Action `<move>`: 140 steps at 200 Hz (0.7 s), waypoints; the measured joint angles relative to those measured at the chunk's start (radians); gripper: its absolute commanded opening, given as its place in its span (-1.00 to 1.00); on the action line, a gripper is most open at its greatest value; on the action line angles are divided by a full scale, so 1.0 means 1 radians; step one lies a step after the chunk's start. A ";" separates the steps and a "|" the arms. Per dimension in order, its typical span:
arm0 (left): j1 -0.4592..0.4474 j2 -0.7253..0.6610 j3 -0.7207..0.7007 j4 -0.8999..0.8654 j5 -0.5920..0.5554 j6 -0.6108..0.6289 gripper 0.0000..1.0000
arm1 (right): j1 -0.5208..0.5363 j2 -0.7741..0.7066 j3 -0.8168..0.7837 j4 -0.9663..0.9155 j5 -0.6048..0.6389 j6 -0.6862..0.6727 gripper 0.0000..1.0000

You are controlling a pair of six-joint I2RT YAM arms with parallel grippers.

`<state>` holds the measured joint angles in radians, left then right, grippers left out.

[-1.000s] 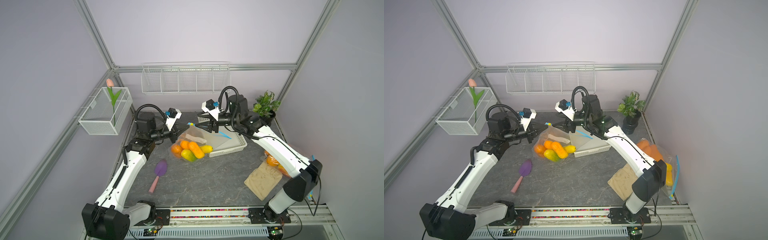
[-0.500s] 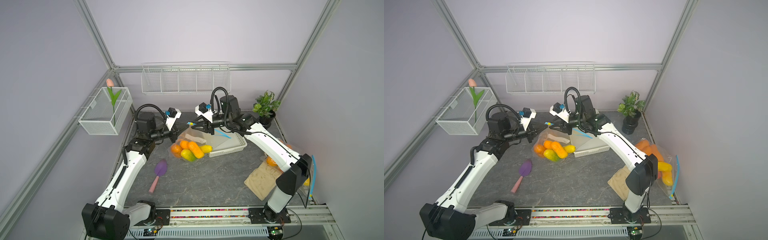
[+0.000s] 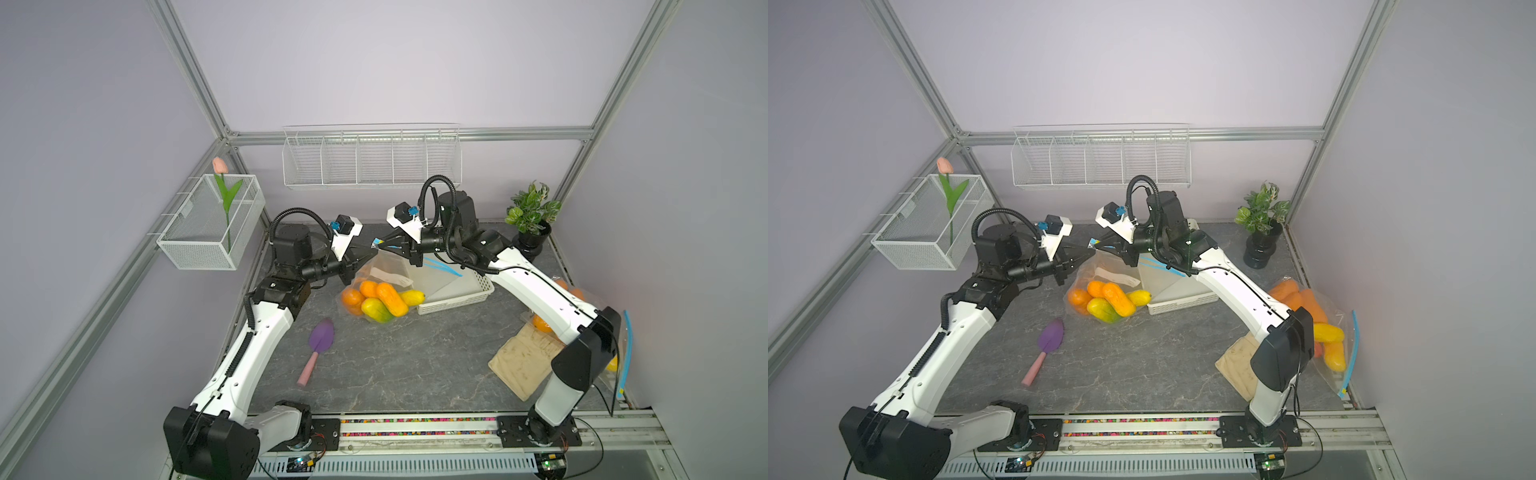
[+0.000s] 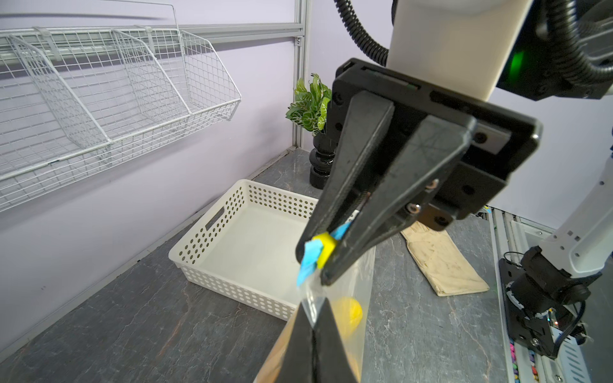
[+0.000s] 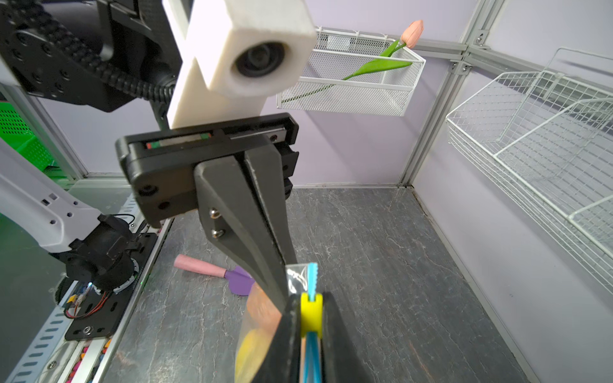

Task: Place the mango in a zip-top bag and seal the zipper
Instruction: Zip the zipper on the zipper food storage bag.

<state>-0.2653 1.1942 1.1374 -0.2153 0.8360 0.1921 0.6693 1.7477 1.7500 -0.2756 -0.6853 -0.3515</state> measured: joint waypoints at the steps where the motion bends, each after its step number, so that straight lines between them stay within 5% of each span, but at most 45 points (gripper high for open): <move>1: 0.000 0.000 0.000 0.000 -0.002 -0.001 -1.00 | 0.000 0.000 -0.001 0.001 0.000 0.000 -0.73; 140: -0.003 -0.067 -0.055 0.053 -0.232 -0.088 -1.00 | -0.144 -0.185 -0.332 0.084 0.028 0.069 -0.72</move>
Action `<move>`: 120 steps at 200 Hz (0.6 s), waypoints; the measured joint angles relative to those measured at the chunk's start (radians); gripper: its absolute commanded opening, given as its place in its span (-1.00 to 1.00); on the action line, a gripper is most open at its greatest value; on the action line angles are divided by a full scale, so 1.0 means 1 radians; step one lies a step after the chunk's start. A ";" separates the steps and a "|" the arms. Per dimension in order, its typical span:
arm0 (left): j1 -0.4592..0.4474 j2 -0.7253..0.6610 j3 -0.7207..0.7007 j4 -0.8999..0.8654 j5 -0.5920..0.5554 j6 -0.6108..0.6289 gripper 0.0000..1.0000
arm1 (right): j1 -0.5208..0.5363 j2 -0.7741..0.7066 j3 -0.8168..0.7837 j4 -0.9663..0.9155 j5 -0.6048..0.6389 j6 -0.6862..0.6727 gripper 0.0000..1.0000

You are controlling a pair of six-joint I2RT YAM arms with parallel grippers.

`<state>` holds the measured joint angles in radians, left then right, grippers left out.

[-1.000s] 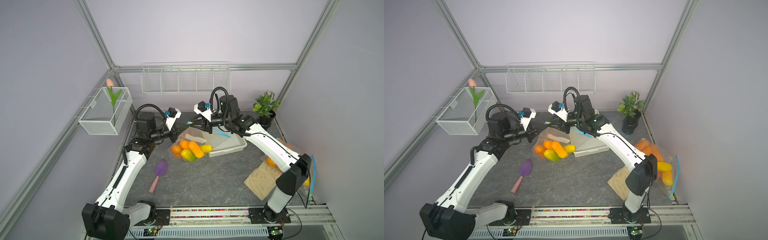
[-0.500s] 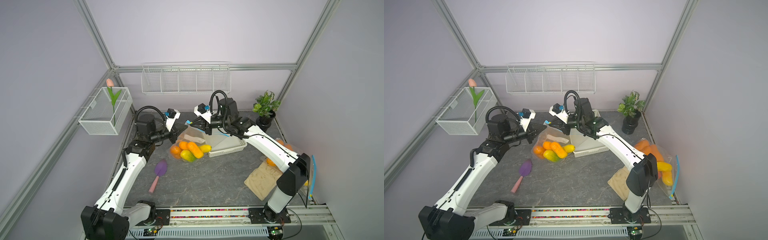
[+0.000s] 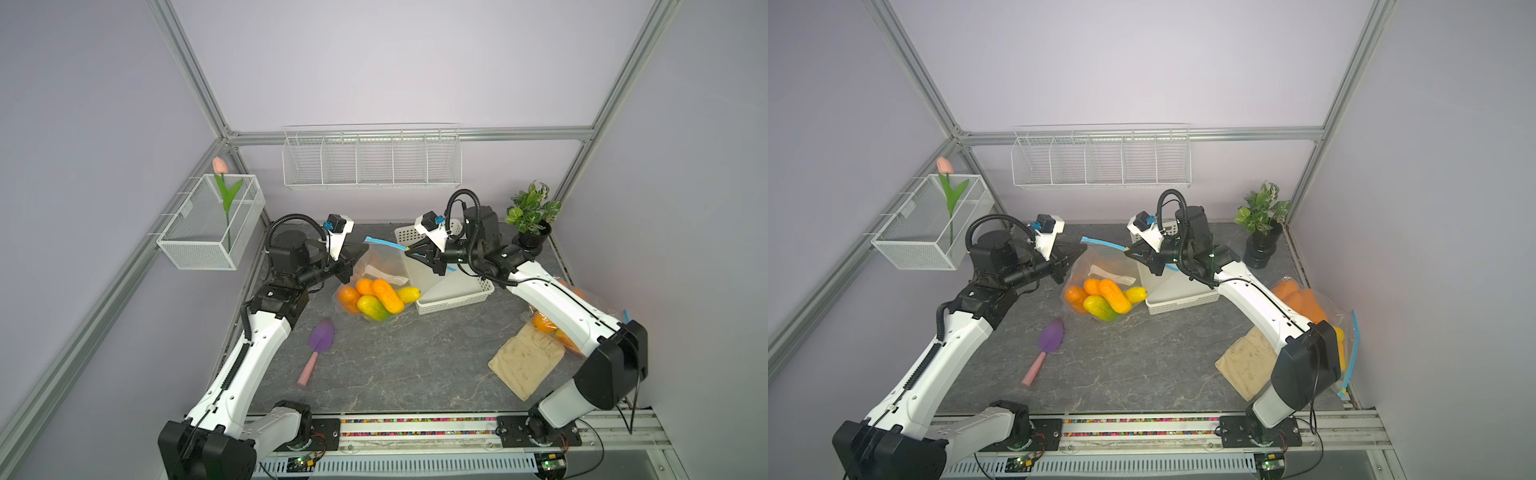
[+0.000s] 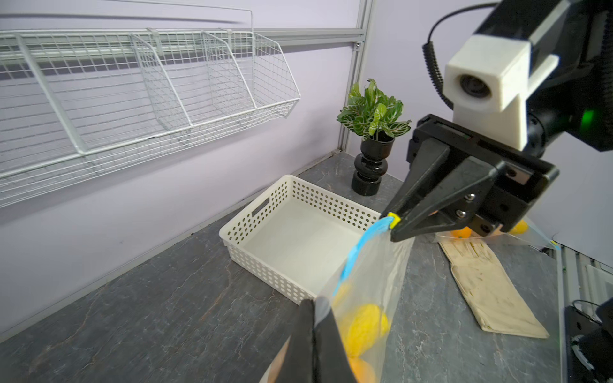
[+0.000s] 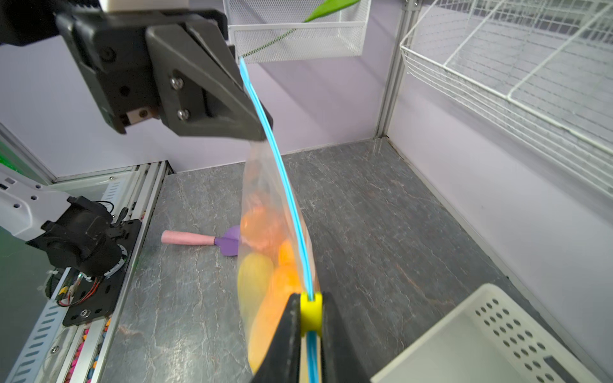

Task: Place the mango in a zip-top bag and seal the zipper
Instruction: Zip the zipper on the zipper food storage bag.

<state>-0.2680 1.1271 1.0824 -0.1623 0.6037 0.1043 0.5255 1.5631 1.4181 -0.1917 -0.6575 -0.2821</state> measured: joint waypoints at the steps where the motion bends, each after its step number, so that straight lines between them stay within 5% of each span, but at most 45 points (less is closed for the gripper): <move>1: 0.000 -0.001 0.000 0.000 -0.005 -0.003 -1.00 | -0.002 -0.002 -0.002 0.001 0.001 0.002 -0.72; 68: 0.012 0.008 0.015 0.004 -0.251 -0.080 -1.00 | -0.147 -0.126 -0.190 0.049 0.049 0.090 -0.70; 92: 0.013 0.012 0.015 0.011 -0.282 -0.106 -1.00 | -0.157 -0.129 -0.203 0.060 0.046 0.117 -0.52; 101: 0.021 0.017 0.015 0.024 -0.300 -0.118 -1.00 | -0.163 -0.129 -0.203 0.067 0.038 0.138 -0.35; 120: 0.026 0.034 0.015 0.054 -0.348 -0.150 -1.00 | -0.168 -0.127 -0.195 0.077 0.019 0.156 0.32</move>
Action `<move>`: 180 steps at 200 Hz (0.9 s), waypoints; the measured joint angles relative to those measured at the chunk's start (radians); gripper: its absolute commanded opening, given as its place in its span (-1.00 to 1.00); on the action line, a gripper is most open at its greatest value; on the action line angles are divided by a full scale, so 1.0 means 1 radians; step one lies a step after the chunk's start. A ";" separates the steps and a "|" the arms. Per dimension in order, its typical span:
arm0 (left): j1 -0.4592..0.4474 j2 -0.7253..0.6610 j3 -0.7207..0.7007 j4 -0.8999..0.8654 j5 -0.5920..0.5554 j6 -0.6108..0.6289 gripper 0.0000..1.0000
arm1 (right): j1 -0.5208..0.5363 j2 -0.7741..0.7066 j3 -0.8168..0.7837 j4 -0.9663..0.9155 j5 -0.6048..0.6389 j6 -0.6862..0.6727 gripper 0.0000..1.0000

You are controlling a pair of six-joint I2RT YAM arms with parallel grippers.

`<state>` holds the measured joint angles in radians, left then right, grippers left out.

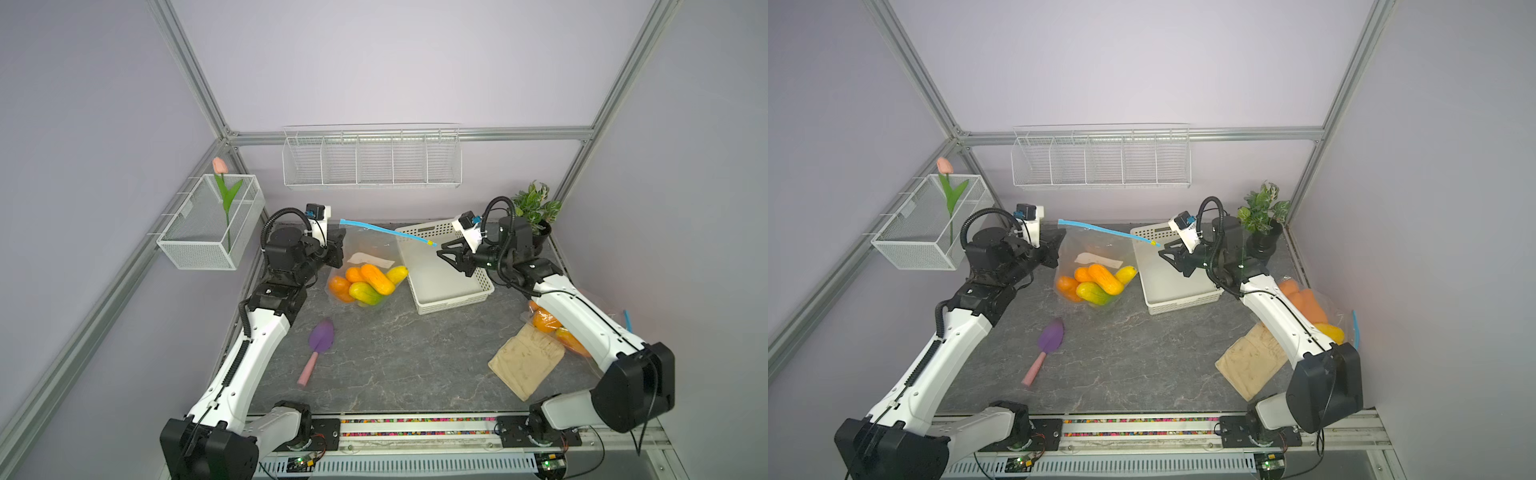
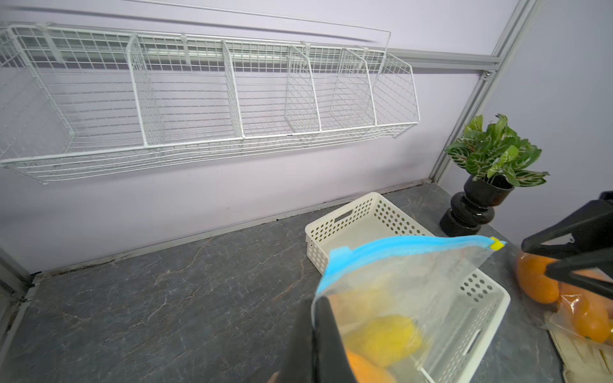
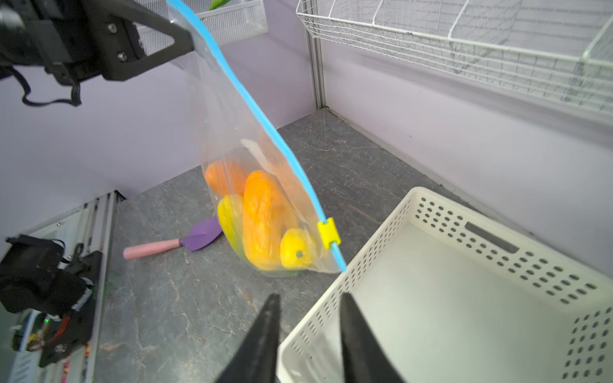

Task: Place the mango in a zip-top bag and seal the zipper
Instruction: Zip the zipper on the zipper food storage bag, then place the zipper food storage bag at the center of the board.

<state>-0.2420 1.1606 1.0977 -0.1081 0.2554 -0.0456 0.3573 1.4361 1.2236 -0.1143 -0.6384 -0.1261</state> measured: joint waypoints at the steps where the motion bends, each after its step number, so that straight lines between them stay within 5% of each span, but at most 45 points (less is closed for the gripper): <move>1: 0.000 0.001 0.000 0.001 -0.002 -0.001 -1.00 | 0.000 0.000 0.002 0.000 -0.001 0.007 0.35; 27: 0.000 0.049 0.012 0.026 -0.114 -0.061 -1.00 | 0.002 -0.033 0.005 -0.009 0.027 0.004 1.00; 41: 0.000 0.085 0.037 0.037 -0.166 -0.094 -1.00 | 0.002 -0.111 -0.040 -0.005 0.094 0.000 0.78; 82: 0.000 0.212 0.157 0.050 -0.246 -0.193 -1.00 | -0.011 -0.442 -0.309 0.063 0.331 0.023 0.78; 119: 0.000 0.227 0.180 0.105 -0.315 -0.275 -1.00 | -0.020 -0.571 -0.457 0.059 0.528 0.045 0.78; 180: 0.002 0.170 -0.095 0.294 -0.264 -0.388 0.13 | -0.055 -0.711 -0.653 0.043 0.773 0.141 0.78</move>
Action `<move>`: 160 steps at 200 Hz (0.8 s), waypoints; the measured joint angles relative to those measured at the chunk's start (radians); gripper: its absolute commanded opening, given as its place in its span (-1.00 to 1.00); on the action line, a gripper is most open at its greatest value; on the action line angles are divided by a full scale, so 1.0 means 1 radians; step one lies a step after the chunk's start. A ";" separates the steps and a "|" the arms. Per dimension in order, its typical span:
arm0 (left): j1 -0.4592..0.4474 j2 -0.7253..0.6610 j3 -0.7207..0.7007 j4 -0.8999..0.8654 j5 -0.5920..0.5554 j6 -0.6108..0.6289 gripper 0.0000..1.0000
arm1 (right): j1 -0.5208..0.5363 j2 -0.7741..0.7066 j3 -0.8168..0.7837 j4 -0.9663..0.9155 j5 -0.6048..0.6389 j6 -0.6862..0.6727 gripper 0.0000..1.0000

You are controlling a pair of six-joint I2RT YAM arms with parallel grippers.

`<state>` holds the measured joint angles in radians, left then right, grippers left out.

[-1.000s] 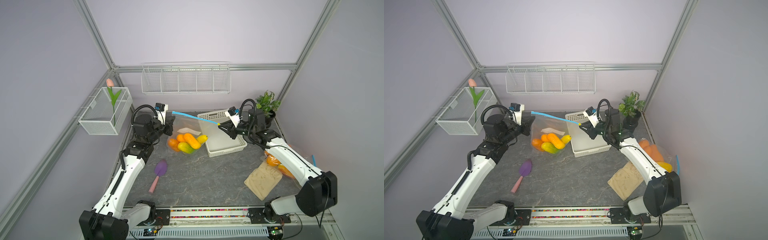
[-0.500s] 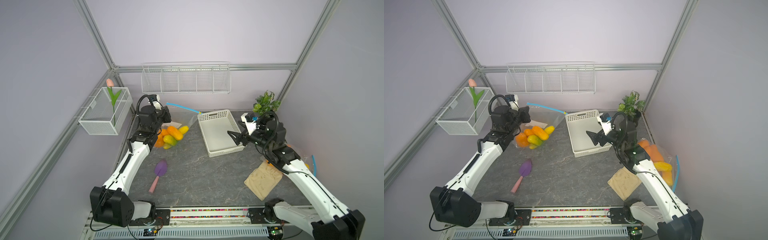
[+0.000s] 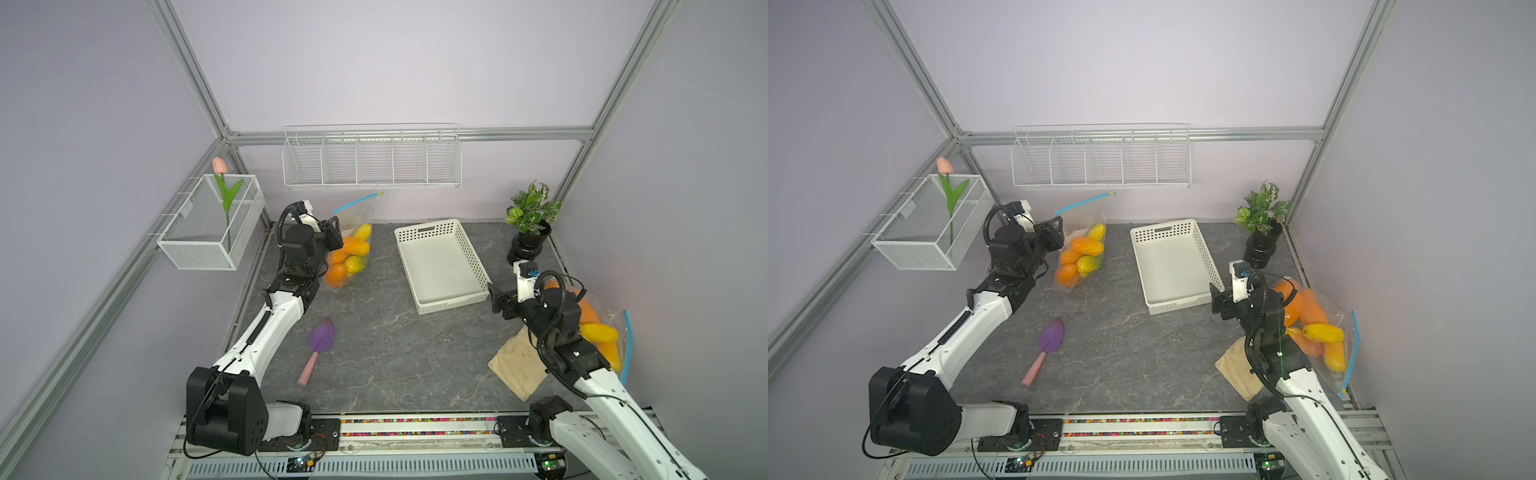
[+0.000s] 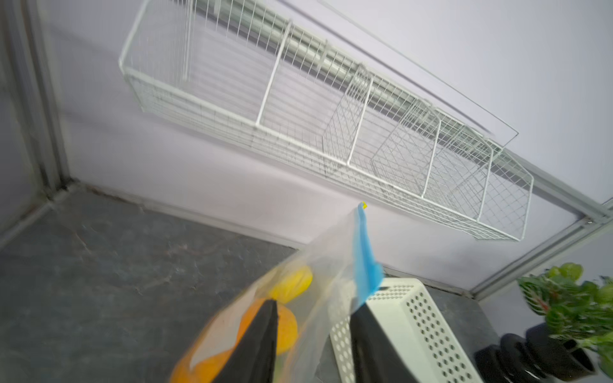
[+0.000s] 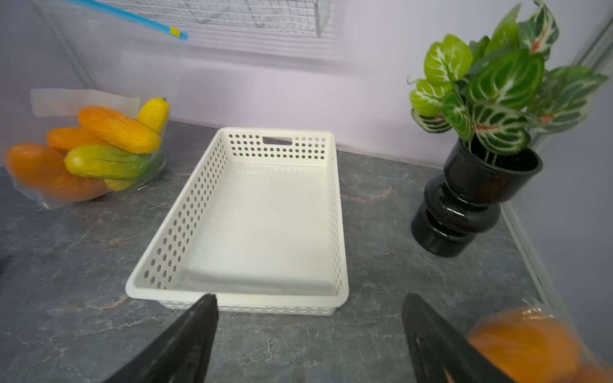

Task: Place the mango in a zip-top bag and seal the zipper
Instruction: Place the zipper food storage bag at the center of the board.

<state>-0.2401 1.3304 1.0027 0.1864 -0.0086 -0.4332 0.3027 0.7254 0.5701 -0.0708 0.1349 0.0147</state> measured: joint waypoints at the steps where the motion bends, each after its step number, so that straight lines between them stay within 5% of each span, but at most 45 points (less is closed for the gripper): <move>1: 0.000 -0.001 -0.003 0.001 0.002 0.003 0.15 | 0.000 -0.001 -0.002 0.000 0.002 0.002 0.78; 14: 0.000 -0.011 -0.049 0.002 0.014 -0.011 0.33 | -0.007 -0.008 -0.026 -0.007 0.031 0.020 0.78; 21: 0.000 -0.021 -0.068 0.000 0.019 -0.011 0.80 | -0.010 -0.010 -0.032 -0.014 0.043 0.028 0.78; 30: 0.000 -0.036 -0.080 -0.011 0.028 -0.015 1.00 | -0.015 -0.010 -0.038 -0.019 0.056 0.039 0.78; 118: 0.000 -0.319 -0.108 -0.130 0.045 0.019 0.99 | -0.053 -0.051 -0.099 -0.029 0.089 0.101 0.78; 160: 0.000 -0.478 -0.167 -0.222 -0.064 0.027 0.99 | -0.080 -0.068 -0.117 -0.027 0.085 0.101 0.78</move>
<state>-0.2401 0.8528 0.8352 -0.0353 -0.0731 -0.4057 0.2226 0.6575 0.4530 -0.0982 0.2203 0.1162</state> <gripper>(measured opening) 0.996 0.891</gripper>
